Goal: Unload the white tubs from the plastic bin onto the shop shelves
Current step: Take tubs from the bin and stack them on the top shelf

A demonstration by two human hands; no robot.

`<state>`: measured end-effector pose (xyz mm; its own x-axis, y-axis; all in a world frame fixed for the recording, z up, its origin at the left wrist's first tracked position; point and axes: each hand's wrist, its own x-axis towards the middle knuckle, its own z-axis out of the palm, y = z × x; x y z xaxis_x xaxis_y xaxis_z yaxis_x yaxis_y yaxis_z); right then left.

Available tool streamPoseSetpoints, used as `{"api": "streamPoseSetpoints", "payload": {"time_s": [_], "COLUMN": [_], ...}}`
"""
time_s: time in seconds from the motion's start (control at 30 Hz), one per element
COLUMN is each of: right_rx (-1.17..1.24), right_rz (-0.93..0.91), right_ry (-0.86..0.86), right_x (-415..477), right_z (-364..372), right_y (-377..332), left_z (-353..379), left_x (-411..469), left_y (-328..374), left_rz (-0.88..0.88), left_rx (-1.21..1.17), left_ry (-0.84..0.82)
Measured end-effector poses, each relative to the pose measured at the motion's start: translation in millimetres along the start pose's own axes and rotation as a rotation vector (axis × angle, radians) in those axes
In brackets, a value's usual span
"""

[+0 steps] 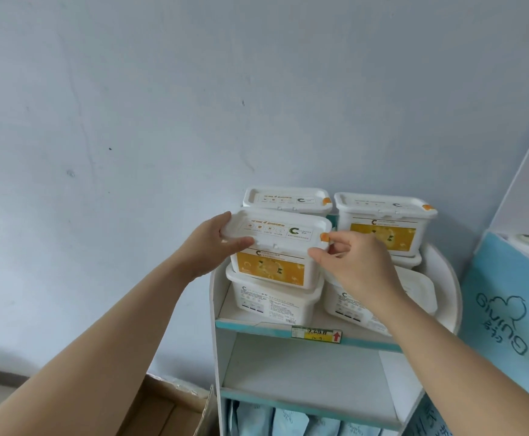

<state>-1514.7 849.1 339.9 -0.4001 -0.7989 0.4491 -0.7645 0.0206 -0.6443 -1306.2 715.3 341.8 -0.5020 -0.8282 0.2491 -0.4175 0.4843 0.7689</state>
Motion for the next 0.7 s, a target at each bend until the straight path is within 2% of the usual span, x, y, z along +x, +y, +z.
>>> {"api": "streamPoseSetpoints", "payload": {"time_s": [0.17, 0.37, 0.6, 0.7], "right_rx": [-0.241, -0.393, -0.499, -0.56], "right_rz": [-0.059, -0.202, -0.29, -0.287], "right_ry": [0.005, 0.051, 0.167, 0.162], "right_x": [-10.2, -19.1, -41.8, -62.0], "right_z": [0.7, -3.8, -29.1, -48.0], "right_y": [-0.6, -5.1, 10.2, 31.1], "left_z": [10.5, 24.9, 61.6, 91.4], "left_x": [-17.6, -32.6, -46.0, -52.2], "left_y": [1.8, 5.3, 29.7, 47.2], "left_rz": [0.07, 0.227, 0.441, 0.529], "left_rx": [0.265, 0.42, 0.463, 0.439], "left_ry": [0.178, 0.253, 0.256, 0.184]}}
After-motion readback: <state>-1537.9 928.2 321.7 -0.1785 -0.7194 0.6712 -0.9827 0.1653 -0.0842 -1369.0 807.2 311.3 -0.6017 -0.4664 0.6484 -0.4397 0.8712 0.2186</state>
